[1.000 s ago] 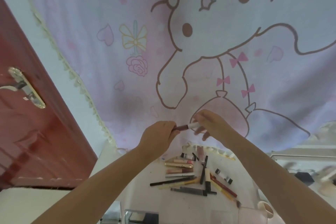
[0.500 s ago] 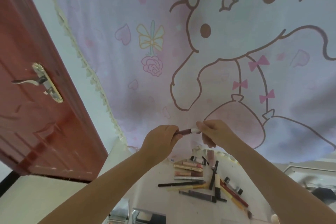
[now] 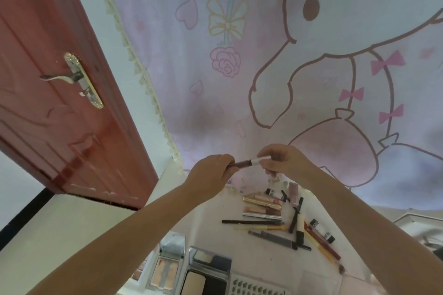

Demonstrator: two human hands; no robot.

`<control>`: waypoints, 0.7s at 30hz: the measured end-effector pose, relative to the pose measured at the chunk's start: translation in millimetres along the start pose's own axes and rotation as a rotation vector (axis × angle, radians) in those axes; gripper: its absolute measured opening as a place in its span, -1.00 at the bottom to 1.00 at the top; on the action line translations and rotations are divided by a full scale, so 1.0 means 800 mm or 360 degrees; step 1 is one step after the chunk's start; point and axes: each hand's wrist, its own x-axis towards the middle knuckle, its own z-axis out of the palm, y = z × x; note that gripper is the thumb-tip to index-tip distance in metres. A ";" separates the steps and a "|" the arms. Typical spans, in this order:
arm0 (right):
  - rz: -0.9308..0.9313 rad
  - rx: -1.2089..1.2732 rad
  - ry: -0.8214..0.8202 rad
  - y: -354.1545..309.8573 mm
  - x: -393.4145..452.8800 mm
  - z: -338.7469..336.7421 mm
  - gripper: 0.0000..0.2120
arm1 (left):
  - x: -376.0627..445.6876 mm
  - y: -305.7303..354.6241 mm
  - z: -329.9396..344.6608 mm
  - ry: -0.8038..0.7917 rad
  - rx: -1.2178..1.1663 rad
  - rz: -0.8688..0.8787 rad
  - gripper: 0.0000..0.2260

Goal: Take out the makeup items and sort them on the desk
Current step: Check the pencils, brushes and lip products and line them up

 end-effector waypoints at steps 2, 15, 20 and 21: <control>0.0008 0.0059 -0.0028 0.001 0.008 0.004 -0.83 | -0.001 -0.007 0.000 -0.0019 -0.0010 -0.0029 -0.74; 0.0175 0.0252 -0.0080 0.044 0.041 0.046 -0.66 | -0.005 -0.052 0.042 -0.0376 -0.0313 -0.0164 -0.81; 0.0249 0.0114 0.0027 0.067 0.035 0.053 -0.73 | -0.002 -0.085 0.087 -0.0345 -0.0345 -0.0457 -0.82; 0.0297 0.0029 0.0037 0.078 0.033 0.054 -0.78 | -0.002 -0.094 0.099 -0.0363 -0.0340 -0.0565 -0.83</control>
